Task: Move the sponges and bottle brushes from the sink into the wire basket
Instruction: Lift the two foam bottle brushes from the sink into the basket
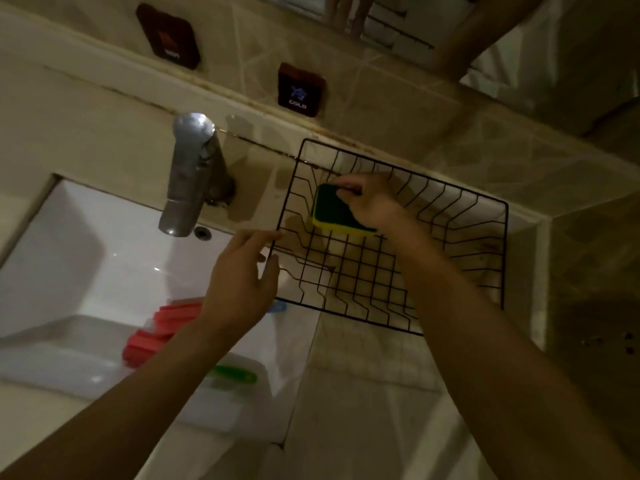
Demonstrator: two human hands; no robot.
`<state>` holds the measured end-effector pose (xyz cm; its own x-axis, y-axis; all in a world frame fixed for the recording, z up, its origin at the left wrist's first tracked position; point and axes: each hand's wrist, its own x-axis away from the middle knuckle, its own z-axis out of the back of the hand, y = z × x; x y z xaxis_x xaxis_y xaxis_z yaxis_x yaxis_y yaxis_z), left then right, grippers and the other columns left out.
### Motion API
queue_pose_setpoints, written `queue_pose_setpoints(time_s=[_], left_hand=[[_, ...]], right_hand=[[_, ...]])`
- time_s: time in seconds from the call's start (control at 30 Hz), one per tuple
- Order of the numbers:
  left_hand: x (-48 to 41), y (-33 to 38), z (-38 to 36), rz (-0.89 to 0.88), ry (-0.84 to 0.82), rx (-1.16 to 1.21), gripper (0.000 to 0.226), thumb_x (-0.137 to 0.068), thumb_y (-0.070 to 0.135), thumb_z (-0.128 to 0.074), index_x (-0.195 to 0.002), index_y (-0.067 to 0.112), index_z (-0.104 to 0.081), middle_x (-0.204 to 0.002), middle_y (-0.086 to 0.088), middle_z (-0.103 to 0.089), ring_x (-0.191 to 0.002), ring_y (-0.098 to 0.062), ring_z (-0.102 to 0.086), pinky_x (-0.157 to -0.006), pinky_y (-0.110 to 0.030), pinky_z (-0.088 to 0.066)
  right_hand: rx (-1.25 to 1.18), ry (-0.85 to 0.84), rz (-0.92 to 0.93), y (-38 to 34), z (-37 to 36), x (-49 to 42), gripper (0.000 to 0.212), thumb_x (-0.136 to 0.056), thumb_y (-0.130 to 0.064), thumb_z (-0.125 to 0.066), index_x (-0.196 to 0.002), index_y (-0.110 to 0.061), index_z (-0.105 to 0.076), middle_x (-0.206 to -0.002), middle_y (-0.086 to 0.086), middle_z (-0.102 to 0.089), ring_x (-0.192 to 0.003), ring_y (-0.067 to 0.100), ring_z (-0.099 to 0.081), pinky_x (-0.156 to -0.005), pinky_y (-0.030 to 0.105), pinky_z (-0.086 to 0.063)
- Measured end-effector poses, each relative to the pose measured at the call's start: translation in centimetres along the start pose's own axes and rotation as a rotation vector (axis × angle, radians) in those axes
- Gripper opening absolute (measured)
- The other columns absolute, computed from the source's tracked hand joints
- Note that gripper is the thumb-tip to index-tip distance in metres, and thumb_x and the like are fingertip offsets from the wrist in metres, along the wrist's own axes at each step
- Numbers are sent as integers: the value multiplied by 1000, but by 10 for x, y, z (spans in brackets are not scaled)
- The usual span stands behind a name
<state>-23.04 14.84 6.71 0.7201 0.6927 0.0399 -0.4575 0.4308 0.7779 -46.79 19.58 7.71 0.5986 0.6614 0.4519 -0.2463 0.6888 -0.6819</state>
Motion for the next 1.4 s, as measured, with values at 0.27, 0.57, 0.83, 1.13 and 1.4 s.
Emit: queue_pose_setpoints(time_s=[0.27,0.57,0.83,1.13,1.4], left_hand=[[45,-22,24,89,-141,161,41,-91,13,-58,-130,23,-55,-113,10,-58,-80,5,-59,-68,-11,-47],[120,-81,81,1244,-83,1150,11,-96,0,-43,-102,0,-51,-98,-19,-50,-75,-29,-58,-64,-34,-59],[122,-103,63,1431,93,1420,26,-97,6,-43,-119,15,-53,-140,-16,-48,-119,-26,-52,-79,-31,-50],[89,-119,1,1624,384,1079,47,-90,31,-61,-129,7,-54,-127,-19,-60,-115,-38,-57,-89,-37,-50],[76,-118,-25,1552,321,1398,12,-94,3,-52,-90,5,-63,-85,-14,-62,-75,-24,-60,-67,-34,-56]], right_hand=[[180,317,48,-19,-20,35,27,-94,-32,-57,-117,-21,-65,-121,1,-66,-114,21,-57,-95,33,-46],[-17,358,283,-62,-146,184,14,-93,-21,-55,-84,-25,-65,-67,-14,-59,-60,-6,-55,-52,6,-42],[234,-159,102,-28,-233,169,23,-91,-16,-53,-111,-16,-64,-102,6,-68,-78,10,-60,-68,26,-47],[671,-480,89,10,-259,79,32,-95,-10,-47,-126,-6,-53,-125,16,-58,-107,30,-59,-91,41,-48],[669,-358,200,35,-248,84,21,-90,-8,-50,-107,-5,-63,-109,19,-58,-99,35,-55,-76,38,-47]])
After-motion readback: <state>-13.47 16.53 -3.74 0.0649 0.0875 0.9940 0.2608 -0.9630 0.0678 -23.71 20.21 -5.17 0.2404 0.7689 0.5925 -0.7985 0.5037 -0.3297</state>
